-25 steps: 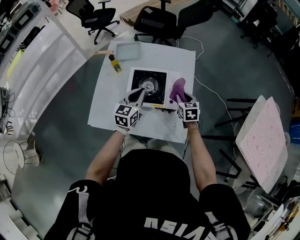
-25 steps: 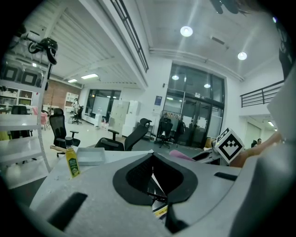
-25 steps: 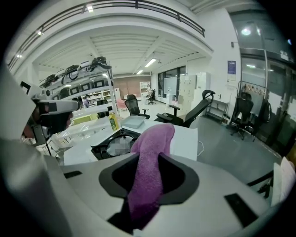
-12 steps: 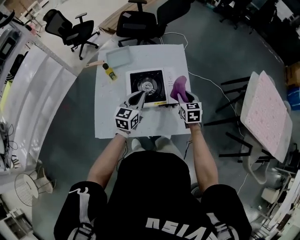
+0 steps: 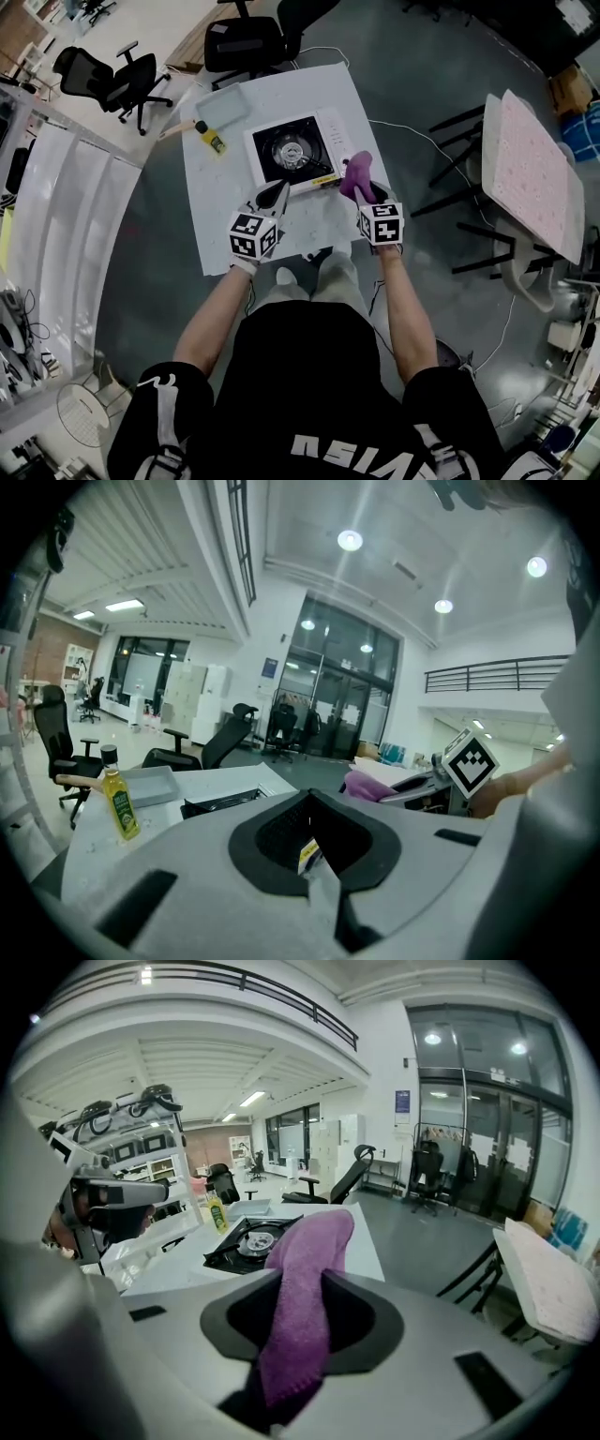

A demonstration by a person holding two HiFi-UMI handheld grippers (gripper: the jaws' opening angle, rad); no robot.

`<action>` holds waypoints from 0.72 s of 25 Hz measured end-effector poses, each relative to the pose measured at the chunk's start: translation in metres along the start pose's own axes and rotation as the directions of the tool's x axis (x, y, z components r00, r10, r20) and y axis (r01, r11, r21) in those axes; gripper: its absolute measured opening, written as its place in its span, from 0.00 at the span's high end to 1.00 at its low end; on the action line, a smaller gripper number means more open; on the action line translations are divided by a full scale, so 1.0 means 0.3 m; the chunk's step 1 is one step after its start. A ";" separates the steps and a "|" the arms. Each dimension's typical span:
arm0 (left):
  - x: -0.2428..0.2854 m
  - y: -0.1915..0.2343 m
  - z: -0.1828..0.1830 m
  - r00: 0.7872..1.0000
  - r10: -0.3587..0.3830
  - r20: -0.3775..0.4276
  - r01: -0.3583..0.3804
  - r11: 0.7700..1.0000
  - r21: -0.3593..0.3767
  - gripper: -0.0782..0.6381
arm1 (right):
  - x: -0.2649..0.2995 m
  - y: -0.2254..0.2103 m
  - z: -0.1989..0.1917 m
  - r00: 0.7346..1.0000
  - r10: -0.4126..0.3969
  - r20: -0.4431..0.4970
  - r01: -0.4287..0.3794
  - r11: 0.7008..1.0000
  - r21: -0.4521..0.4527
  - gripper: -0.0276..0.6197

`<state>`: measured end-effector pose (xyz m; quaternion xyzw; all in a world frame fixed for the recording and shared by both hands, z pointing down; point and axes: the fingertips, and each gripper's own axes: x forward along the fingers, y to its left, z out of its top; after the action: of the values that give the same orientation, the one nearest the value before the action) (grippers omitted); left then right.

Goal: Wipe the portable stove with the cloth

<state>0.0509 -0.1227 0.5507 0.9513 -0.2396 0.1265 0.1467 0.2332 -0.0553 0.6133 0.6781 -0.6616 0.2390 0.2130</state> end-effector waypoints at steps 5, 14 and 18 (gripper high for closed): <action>-0.019 -0.025 -0.065 0.999 -0.035 -0.029 0.035 0.999 -0.010 0.89 | -0.007 0.031 -0.123 0.999 -0.013 -0.043 0.015 0.999 0.034 0.78; -0.031 -0.032 -0.180 0.993 -0.075 -0.086 0.074 0.997 -0.015 0.89 | 0.070 0.083 -0.356 0.987 -0.010 -0.157 0.023 0.996 0.083 0.78; -0.005 -0.029 -0.224 0.990 -0.093 -0.110 0.091 0.996 -0.019 0.89 | 0.119 0.086 -0.427 0.981 -0.008 -0.192 0.027 0.995 0.097 0.78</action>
<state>0.0424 -0.0920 0.6106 0.9519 -0.1879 0.1703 0.1719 0.2025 -0.0071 0.7361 0.6675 -0.6193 0.3340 0.2437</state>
